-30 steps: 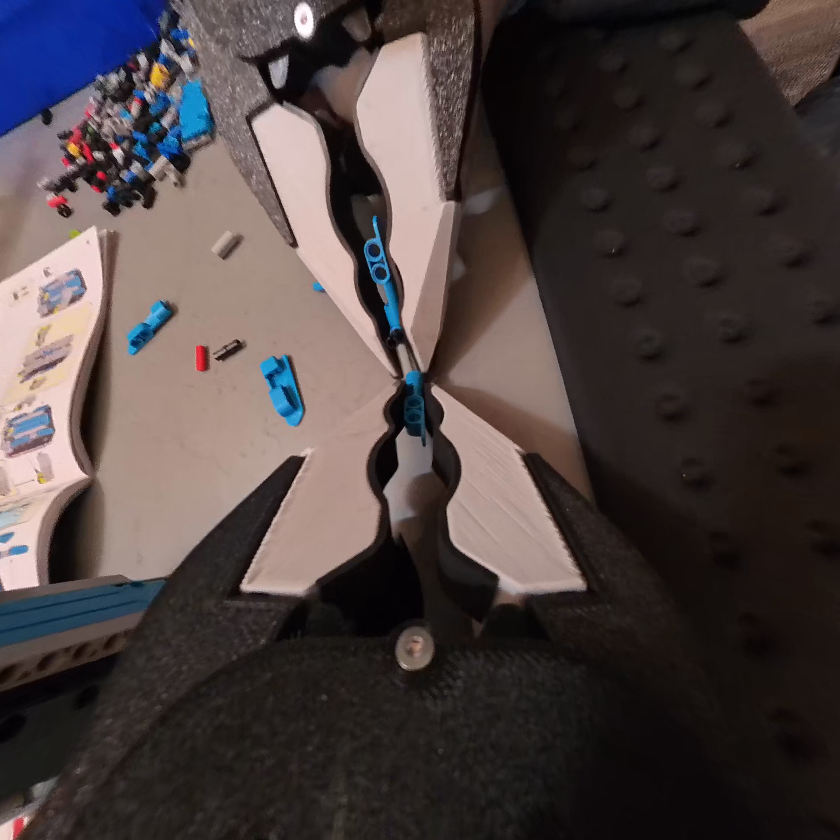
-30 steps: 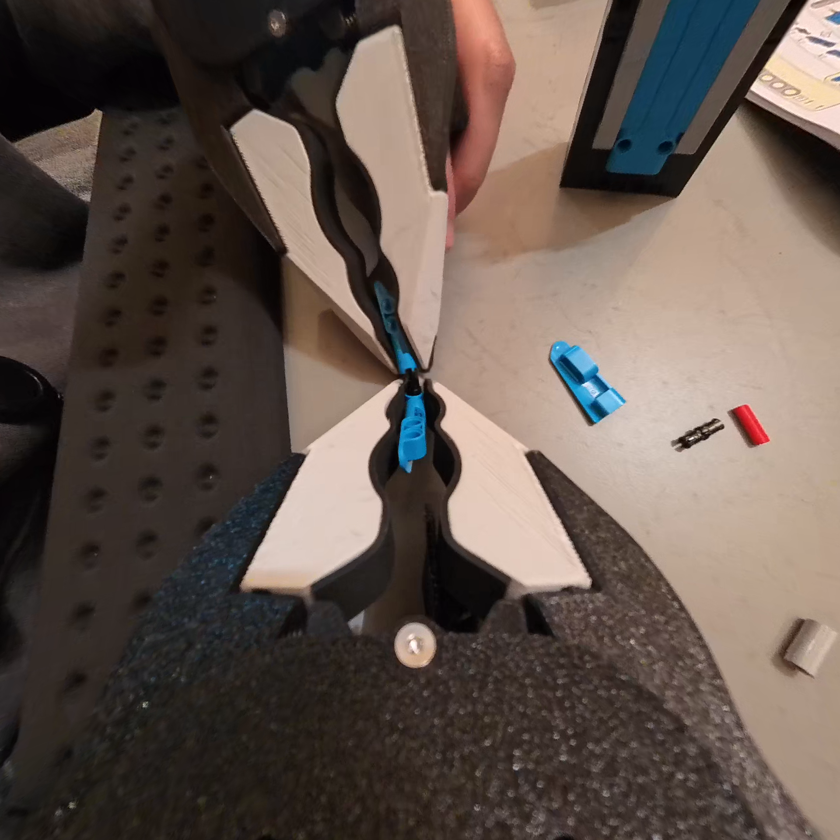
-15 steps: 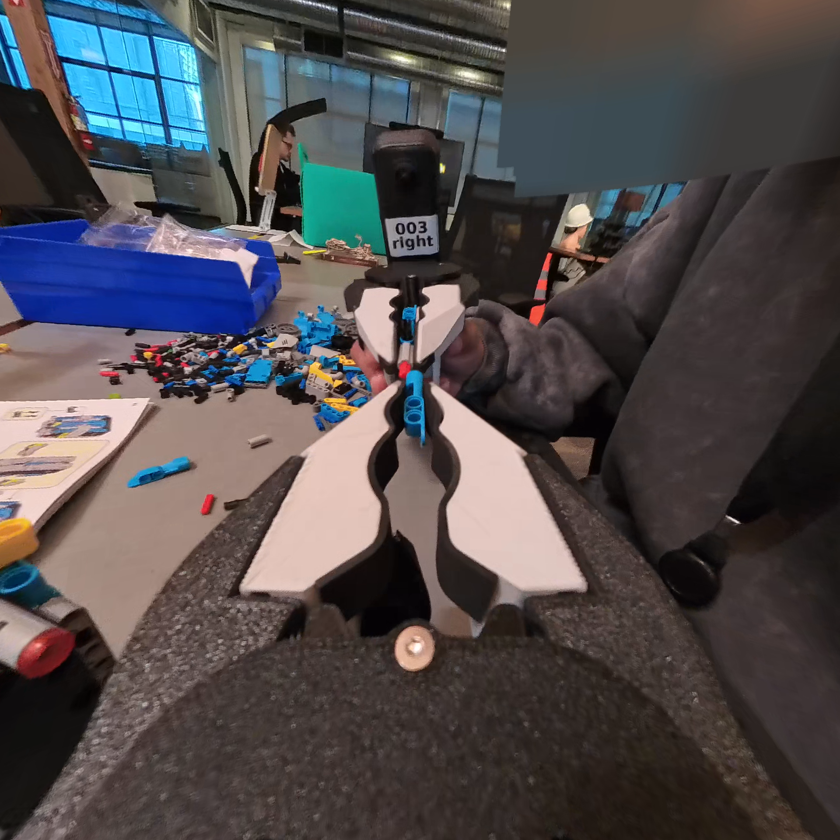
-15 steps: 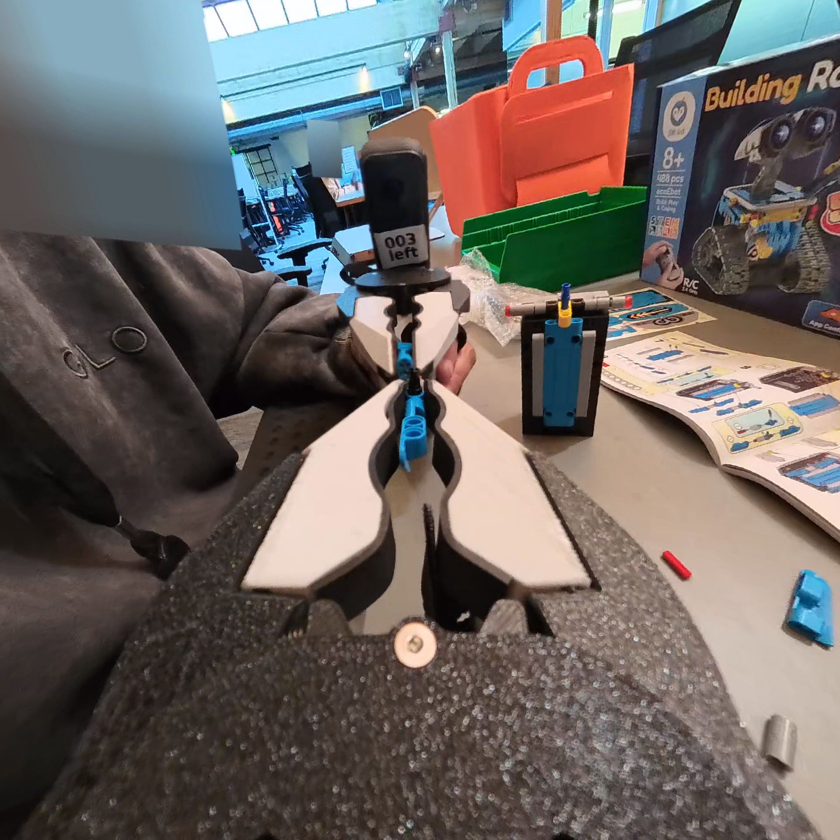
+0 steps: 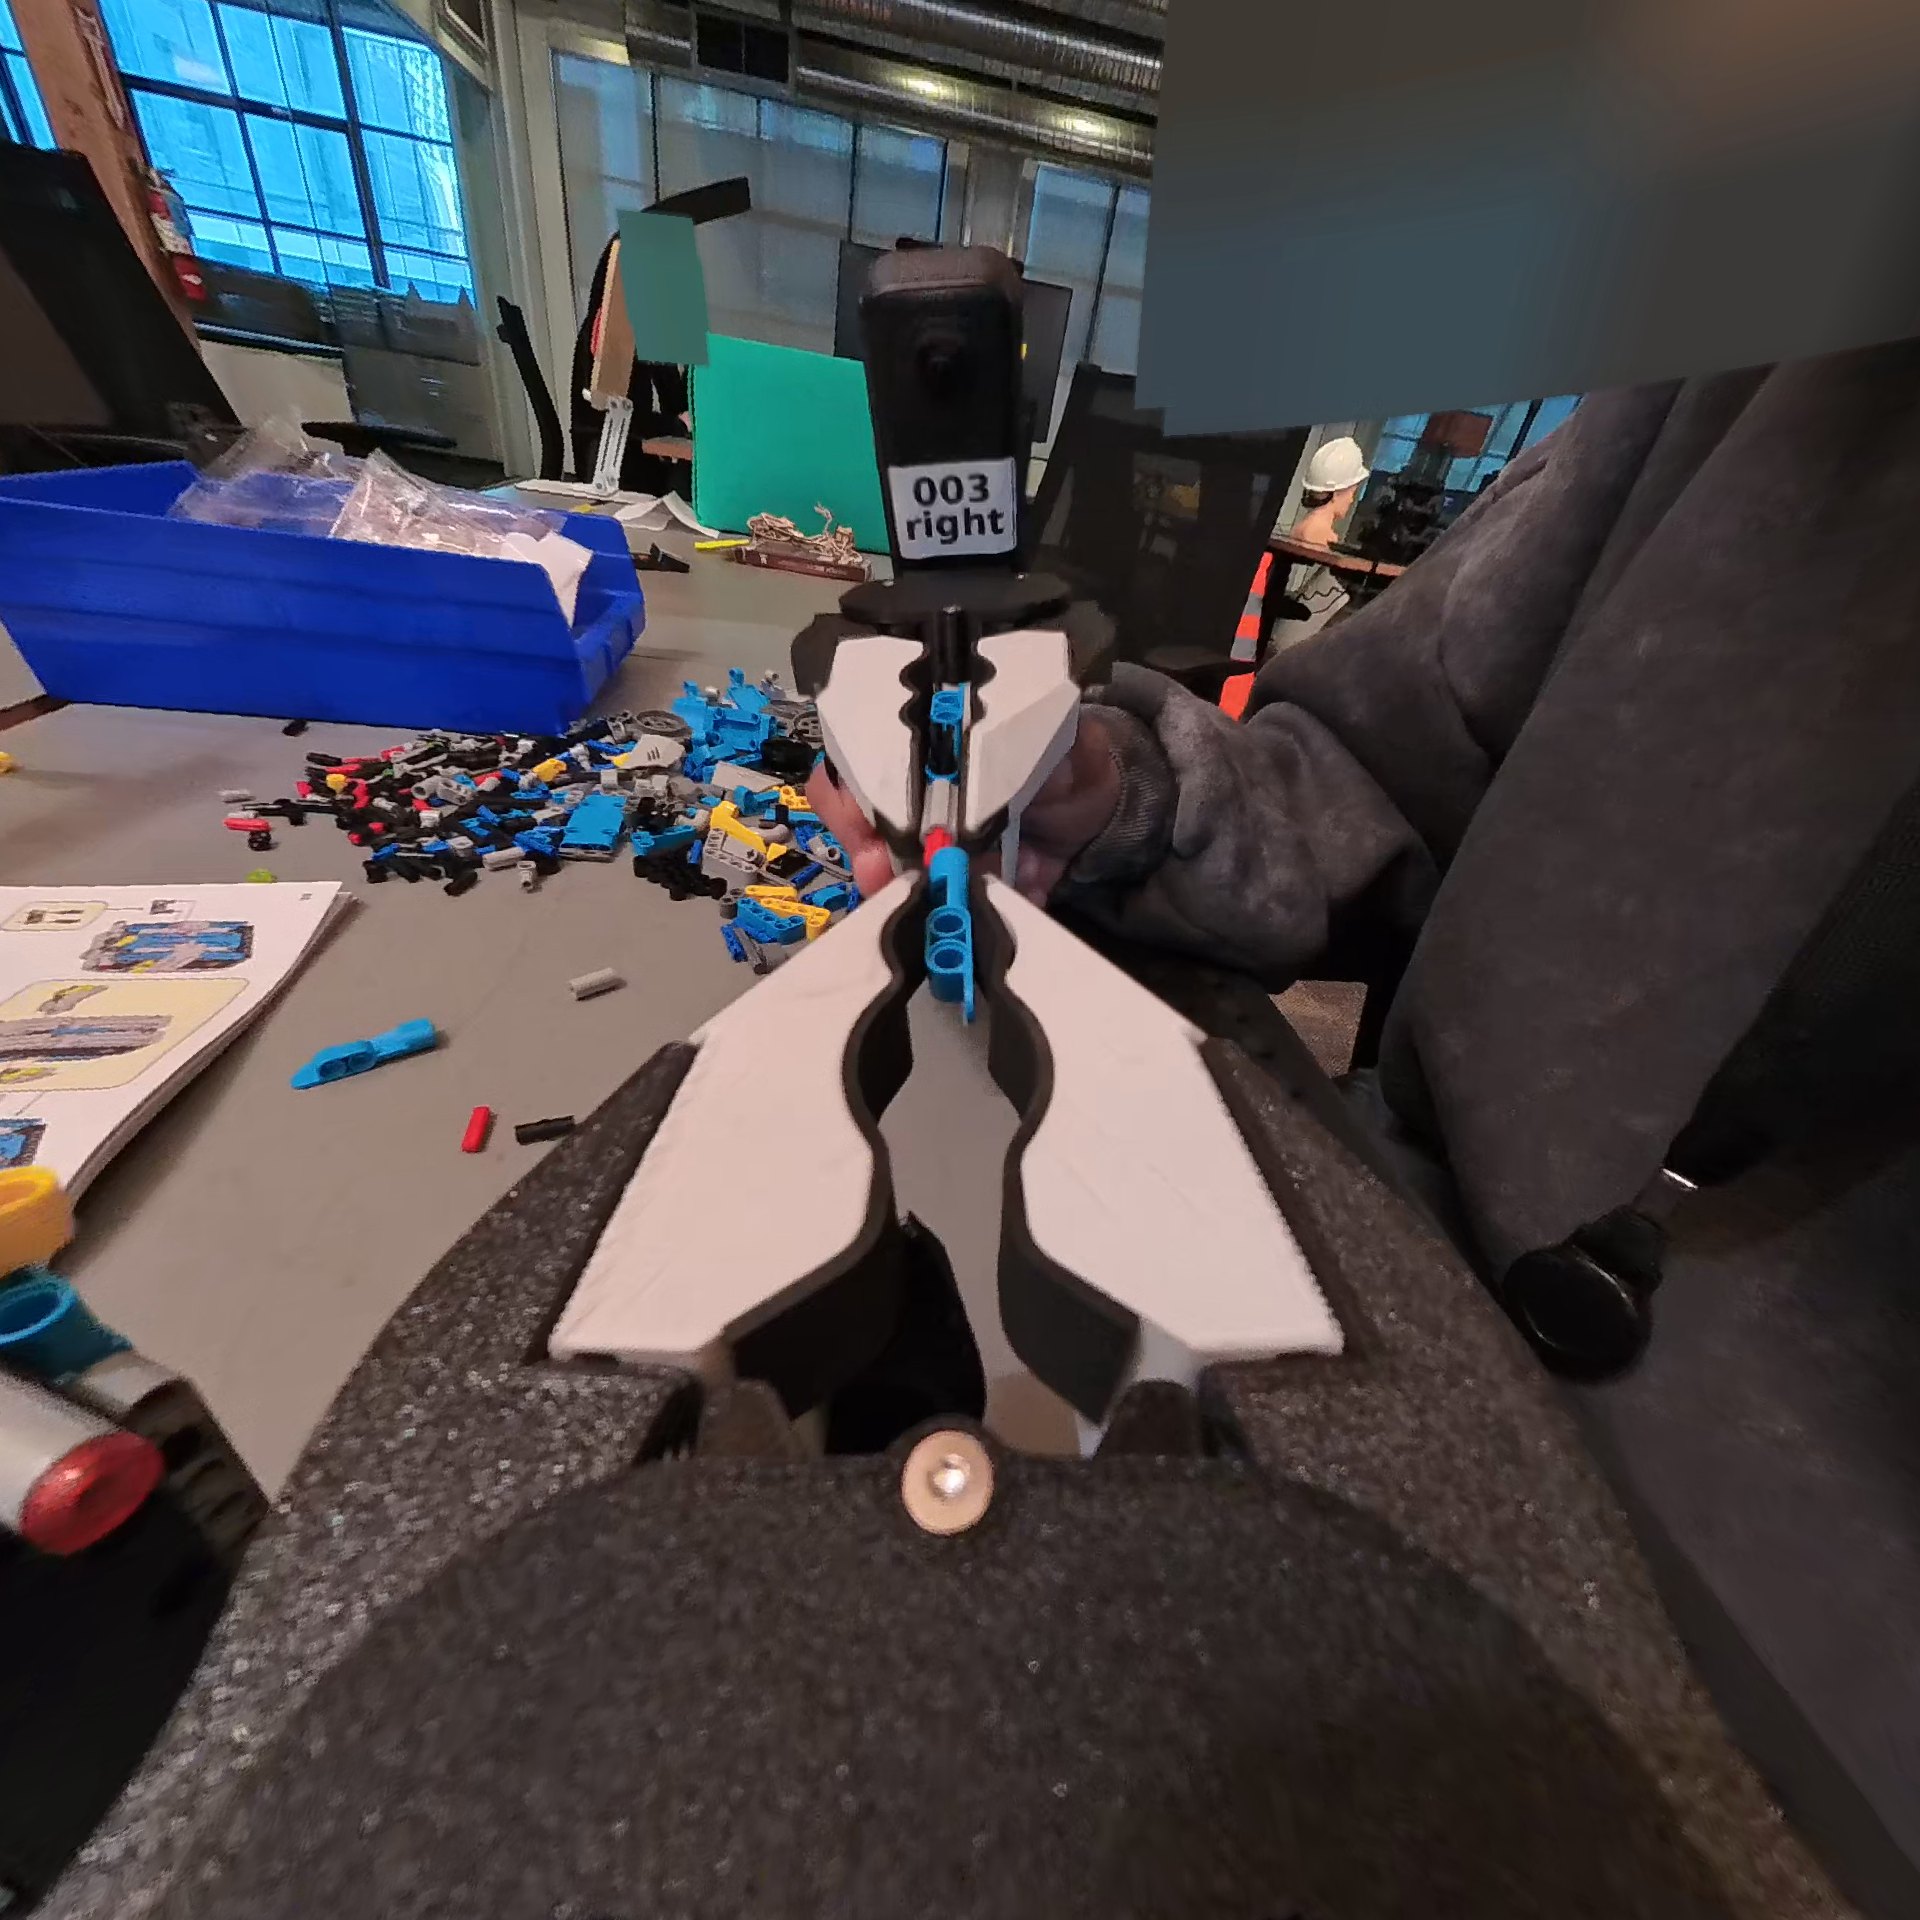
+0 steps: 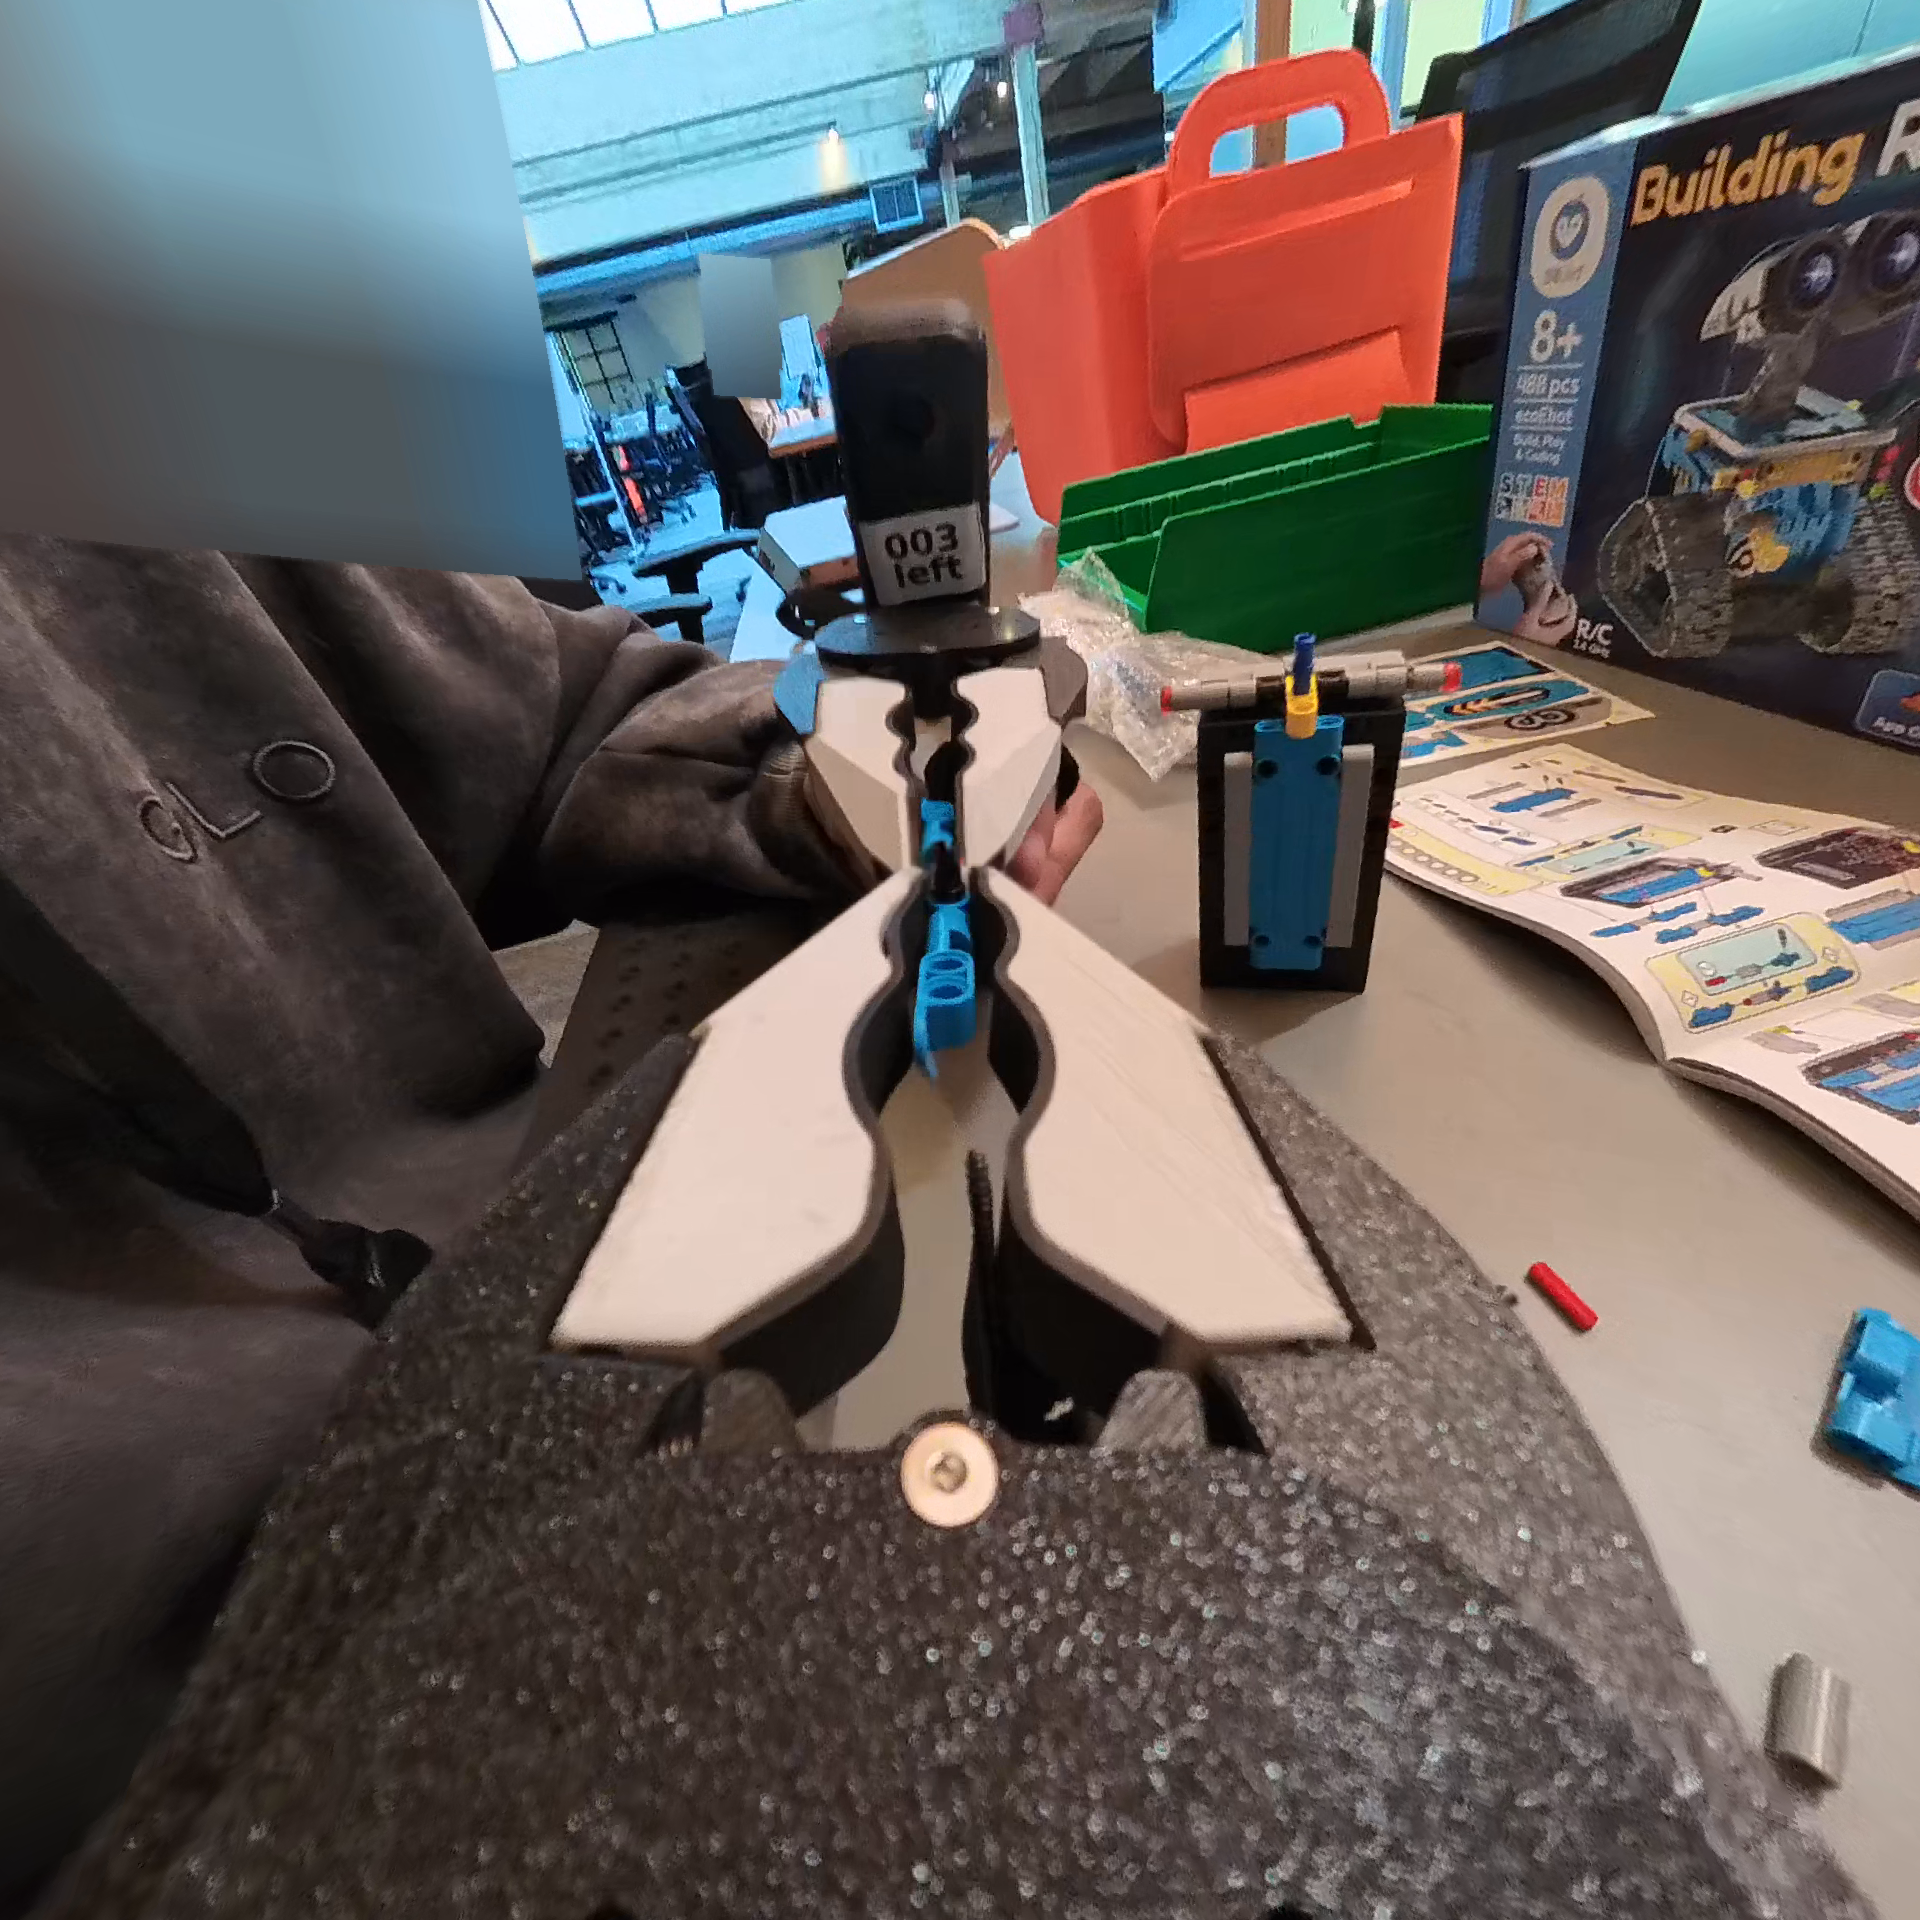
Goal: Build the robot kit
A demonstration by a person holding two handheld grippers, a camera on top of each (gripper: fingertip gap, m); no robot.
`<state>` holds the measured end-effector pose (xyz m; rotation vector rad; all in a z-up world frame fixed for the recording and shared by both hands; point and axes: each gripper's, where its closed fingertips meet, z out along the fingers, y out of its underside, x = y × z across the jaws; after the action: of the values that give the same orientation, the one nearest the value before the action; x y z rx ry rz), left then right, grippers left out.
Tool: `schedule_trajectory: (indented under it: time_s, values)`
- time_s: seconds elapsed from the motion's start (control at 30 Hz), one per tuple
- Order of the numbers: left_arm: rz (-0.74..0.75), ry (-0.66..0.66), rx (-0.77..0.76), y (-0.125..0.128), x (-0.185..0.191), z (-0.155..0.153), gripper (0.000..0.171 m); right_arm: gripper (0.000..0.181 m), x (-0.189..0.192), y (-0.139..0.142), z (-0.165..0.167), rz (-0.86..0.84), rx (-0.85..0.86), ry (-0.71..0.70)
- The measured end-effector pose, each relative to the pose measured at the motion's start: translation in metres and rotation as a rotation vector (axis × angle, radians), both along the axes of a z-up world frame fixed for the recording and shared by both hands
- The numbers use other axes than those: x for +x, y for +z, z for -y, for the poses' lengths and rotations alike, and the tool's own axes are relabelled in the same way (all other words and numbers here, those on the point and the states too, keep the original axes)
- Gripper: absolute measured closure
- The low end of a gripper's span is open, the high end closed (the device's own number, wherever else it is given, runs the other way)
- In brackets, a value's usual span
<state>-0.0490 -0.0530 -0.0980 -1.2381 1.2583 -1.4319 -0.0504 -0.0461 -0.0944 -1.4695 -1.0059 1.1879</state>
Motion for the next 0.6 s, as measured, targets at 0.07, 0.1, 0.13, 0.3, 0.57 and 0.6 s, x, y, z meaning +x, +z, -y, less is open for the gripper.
schedule_trajectory:
  time_s: [0.07, 0.1, 0.13, 0.3, 0.57, 0.6]
  values:
    - [0.005, -0.005, -0.015, 0.0009, -0.0007, -0.0006, 0.165, 0.175, -0.0012, 0.0012, 0.0018, -0.004, 0.005, 0.007]
    - [0.004, -0.002, -0.016, 0.0008, -0.0009, -0.0011, 0.165, 0.175, -0.0014, 0.0009, 0.0014, -0.004, 0.003, 0.006]
    - [0.004, 0.004, -0.010, 0.0004, -0.0009, -0.0017, 0.165, 0.175, -0.0011, -0.0007, 0.0002, 0.002, -0.002, 0.002]
    - [-0.017, 0.005, -0.014, -0.0022, -0.0002, -0.0017, 0.165, 0.175, -0.0010, -0.0002, 0.0007, -0.006, -0.011, 0.007]
    - [-0.050, -0.004, -0.052, -0.0062, -0.0007, -0.0026, 0.165, 0.175, -0.0026, -0.0053, -0.0002, -0.005, -0.069, 0.021]
    - [-0.056, 0.007, -0.043, -0.0072, -0.0003, -0.0034, 0.165, 0.175, -0.0024, -0.0061, -0.0006, -0.007, -0.083, 0.024]
